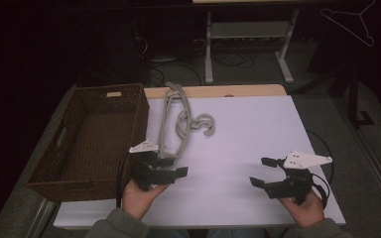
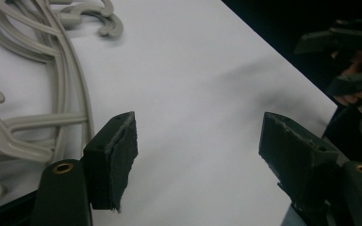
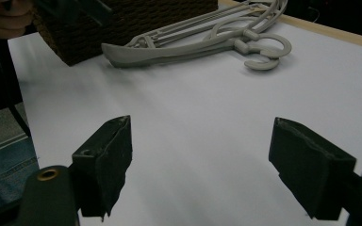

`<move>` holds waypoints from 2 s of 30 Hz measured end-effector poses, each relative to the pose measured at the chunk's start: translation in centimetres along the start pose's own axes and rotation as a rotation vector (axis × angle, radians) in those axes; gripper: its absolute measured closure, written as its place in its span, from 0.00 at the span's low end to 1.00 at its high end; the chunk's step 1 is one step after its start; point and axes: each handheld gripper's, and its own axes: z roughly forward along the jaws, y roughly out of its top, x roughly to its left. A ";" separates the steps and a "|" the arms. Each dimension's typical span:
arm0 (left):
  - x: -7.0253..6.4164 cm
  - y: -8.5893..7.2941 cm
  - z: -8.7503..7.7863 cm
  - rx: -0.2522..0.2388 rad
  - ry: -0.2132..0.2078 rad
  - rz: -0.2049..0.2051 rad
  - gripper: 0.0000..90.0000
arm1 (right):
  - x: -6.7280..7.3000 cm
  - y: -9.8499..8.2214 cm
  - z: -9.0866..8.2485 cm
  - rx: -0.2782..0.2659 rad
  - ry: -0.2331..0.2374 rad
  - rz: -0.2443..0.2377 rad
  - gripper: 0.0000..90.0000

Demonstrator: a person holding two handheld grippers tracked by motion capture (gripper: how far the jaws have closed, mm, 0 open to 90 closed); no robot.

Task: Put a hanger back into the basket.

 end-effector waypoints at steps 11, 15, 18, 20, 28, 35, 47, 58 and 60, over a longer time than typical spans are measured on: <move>2.3 3.2 2.7 0.020 0.008 -0.129 0.37 | -0.3 0.0 -0.1 -0.009 0.001 0.009 0.23; 2.3 4.6 4.0 0.042 0.048 -0.113 0.39 | -0.5 0.0 -0.2 -0.013 0.001 0.020 0.23; 2.7 5.3 4.6 0.053 0.061 -0.119 0.40 | -0.7 0.0 -0.4 -0.018 0.002 0.027 0.23; 3.5 6.2 5.7 0.089 0.080 -0.147 0.41 | -0.8 0.0 -0.5 -0.023 0.001 0.033 0.23; 5.0 8.4 8.3 0.145 0.128 -0.207 0.42 | -1.1 0.0 -0.6 -0.032 0.011 0.037 0.23; 6.1 9.4 10.3 0.217 0.190 -0.218 0.42 | -1.2 0.0 -0.7 -0.038 0.021 0.035 0.23; 8.2 9.8 12.1 0.292 0.279 -0.269 0.57 | -1.5 0.0 -0.7 -0.051 0.039 0.035 0.22; 8.8 10.0 12.6 0.342 0.326 -0.264 0.61 | -1.5 0.1 -0.6 -0.054 0.046 0.036 0.22; 8.6 10.0 12.8 0.344 0.319 -0.267 0.63 | -1.5 0.1 -0.6 -0.053 0.046 0.035 0.23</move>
